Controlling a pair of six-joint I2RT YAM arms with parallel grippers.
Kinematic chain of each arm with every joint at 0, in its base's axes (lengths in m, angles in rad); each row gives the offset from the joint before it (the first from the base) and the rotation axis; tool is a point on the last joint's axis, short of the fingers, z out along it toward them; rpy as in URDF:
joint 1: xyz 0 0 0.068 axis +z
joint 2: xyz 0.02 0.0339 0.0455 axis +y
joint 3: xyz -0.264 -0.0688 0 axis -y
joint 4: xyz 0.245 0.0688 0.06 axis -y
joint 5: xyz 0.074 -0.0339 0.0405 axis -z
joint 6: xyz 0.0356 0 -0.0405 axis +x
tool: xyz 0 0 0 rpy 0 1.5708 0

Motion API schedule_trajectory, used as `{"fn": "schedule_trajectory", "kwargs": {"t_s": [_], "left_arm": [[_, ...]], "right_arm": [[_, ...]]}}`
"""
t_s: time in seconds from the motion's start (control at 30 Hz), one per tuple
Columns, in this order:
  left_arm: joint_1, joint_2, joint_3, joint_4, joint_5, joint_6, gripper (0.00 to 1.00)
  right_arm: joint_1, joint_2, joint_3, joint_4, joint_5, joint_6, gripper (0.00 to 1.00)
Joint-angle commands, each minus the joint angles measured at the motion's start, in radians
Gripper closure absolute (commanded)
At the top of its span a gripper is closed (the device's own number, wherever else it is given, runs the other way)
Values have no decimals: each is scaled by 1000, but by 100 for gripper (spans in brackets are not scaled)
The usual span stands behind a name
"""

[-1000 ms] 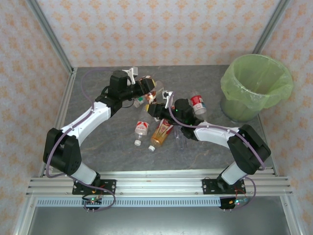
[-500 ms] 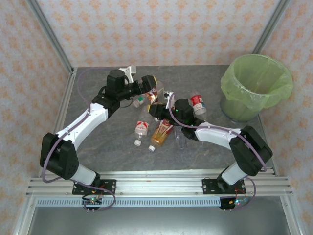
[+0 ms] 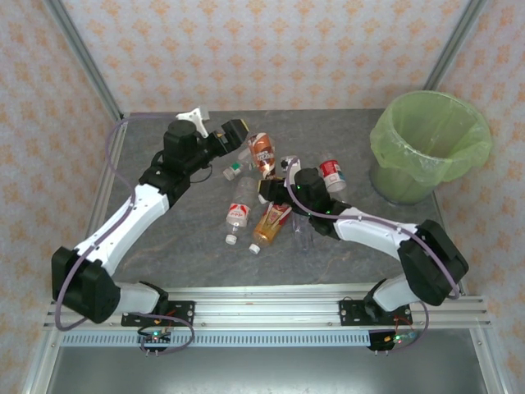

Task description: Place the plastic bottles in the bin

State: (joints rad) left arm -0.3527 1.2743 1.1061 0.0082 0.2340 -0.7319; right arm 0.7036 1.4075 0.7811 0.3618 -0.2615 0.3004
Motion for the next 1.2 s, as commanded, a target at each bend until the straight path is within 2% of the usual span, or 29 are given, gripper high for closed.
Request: {"fn": "schedule_trajectory", "kwargs": {"t_s": [0.0, 0.27, 0.63, 0.87, 1.17], "left_arm": [[1, -50, -65, 36, -180, -16, 0], [1, -112, -192, 117, -329, 67, 0], [1, -92, -178, 84, -333, 87, 0], [1, -69, -153, 35, -342, 88, 0], [1, -59, -151, 17, -330, 84, 0]], "right_arm": [[-27, -66, -15, -62, 104, -68, 100], [-115, -167, -14, -118, 131, -132, 100], [-202, -250, 119, -265, 163, -315, 100], [-361, -273, 253, -398, 123, -374, 100], [-568, -202, 490, -626, 165, -363, 100]]}}
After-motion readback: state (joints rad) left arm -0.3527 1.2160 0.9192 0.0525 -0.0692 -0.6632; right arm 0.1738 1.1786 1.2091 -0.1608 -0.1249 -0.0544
